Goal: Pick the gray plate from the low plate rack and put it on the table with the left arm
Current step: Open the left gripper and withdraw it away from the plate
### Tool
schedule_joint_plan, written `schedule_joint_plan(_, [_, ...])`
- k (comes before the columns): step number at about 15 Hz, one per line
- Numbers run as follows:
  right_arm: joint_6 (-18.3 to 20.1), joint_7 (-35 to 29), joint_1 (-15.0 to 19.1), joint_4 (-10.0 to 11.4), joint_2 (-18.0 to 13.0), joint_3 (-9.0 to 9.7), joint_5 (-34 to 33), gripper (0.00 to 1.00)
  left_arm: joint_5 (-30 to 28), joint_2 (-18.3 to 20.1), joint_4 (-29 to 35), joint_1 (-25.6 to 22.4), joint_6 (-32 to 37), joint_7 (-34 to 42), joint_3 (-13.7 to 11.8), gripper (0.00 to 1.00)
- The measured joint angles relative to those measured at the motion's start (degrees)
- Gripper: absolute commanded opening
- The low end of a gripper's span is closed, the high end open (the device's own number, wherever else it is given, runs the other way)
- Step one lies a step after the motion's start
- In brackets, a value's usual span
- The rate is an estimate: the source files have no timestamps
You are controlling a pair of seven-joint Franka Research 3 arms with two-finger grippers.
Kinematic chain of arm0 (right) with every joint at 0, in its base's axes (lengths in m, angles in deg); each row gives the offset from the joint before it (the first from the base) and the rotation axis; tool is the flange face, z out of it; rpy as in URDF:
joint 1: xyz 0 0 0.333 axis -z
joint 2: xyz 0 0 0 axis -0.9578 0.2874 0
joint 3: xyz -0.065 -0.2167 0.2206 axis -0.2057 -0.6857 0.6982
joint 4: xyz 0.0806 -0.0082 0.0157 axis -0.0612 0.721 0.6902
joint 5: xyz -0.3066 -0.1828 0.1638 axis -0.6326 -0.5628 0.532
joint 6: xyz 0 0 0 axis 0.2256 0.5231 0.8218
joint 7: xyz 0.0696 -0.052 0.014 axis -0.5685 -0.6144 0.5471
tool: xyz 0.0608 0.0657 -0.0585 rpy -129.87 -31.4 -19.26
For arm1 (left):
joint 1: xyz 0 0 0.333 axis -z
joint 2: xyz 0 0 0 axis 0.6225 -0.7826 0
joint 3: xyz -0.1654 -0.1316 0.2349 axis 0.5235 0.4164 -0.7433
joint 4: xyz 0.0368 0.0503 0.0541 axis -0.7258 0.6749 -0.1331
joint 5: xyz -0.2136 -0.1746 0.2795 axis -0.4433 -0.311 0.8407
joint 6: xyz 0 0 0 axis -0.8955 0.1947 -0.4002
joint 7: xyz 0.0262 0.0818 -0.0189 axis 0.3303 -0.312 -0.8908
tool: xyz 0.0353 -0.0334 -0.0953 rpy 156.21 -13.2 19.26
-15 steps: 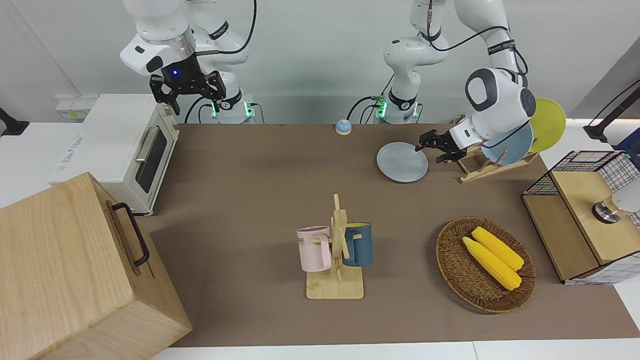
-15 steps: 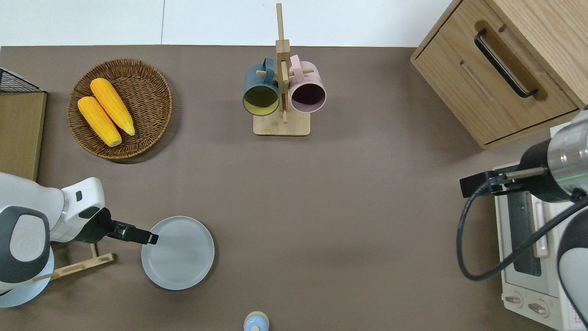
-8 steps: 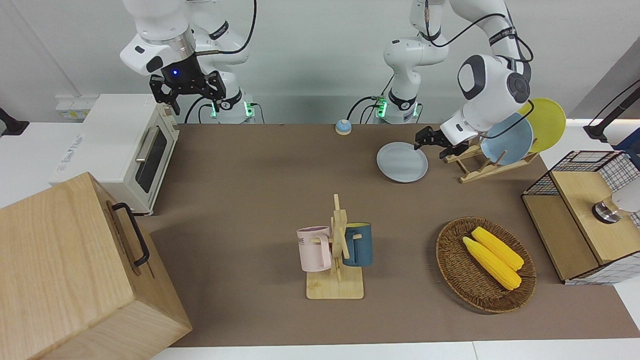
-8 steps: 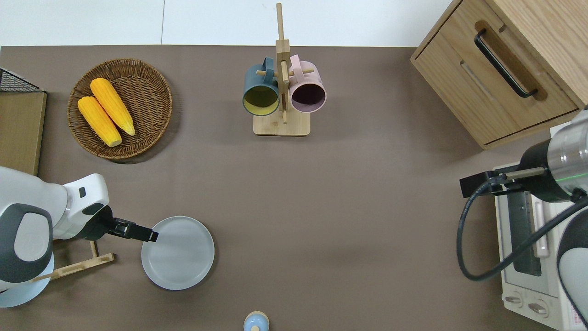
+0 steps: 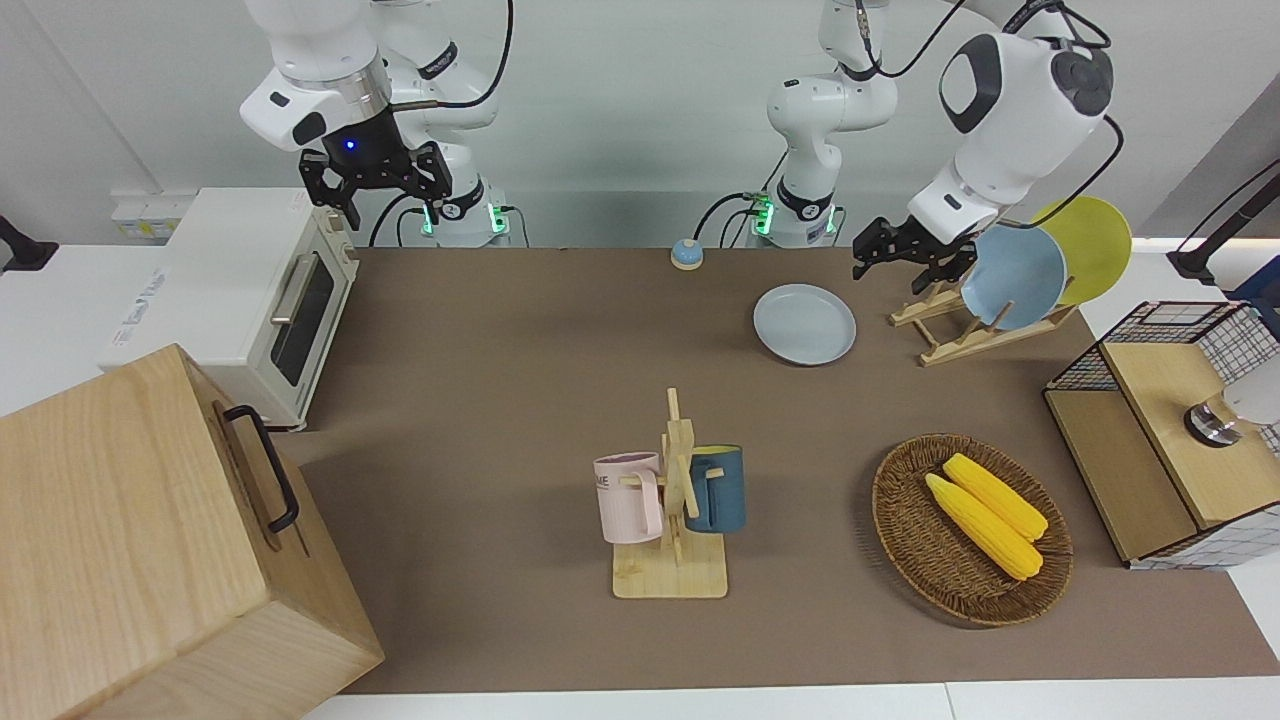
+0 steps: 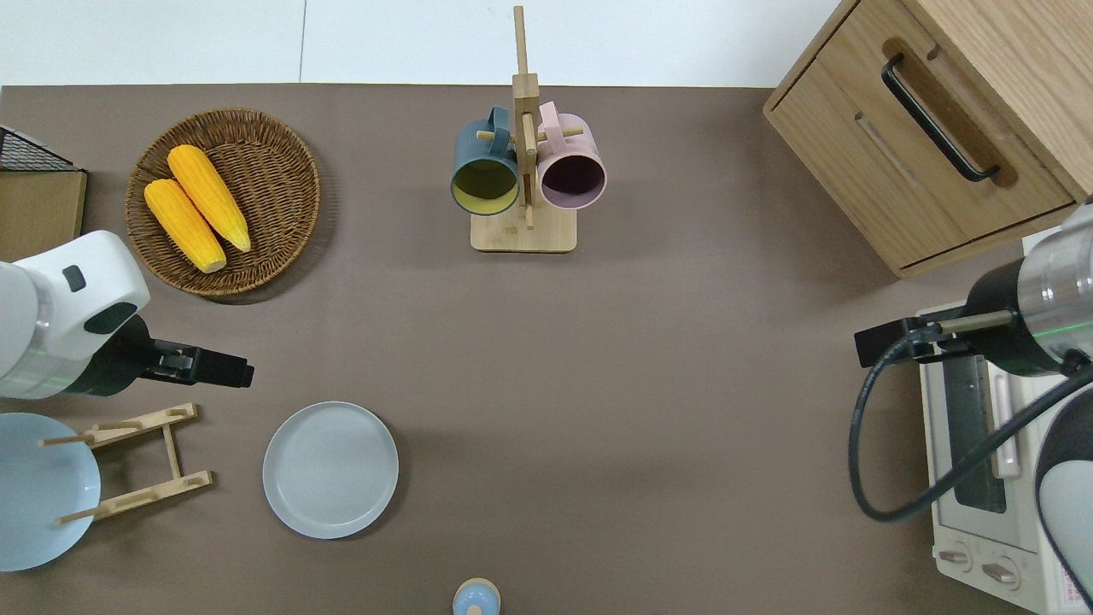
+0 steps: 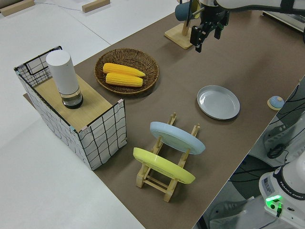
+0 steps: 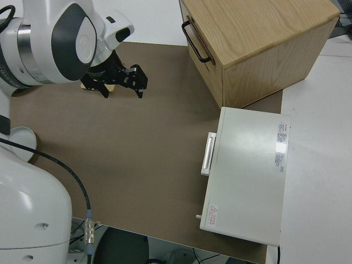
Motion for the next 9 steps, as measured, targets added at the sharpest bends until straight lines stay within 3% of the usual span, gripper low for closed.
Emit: schedule_joint_plan(9, [0.0, 0.0, 0.0, 0.0, 0.0, 0.0, 0.0, 0.987, 2.7, 0.0, -9.0, -0.3, 4.5, -0.5, -0.8, 0.99])
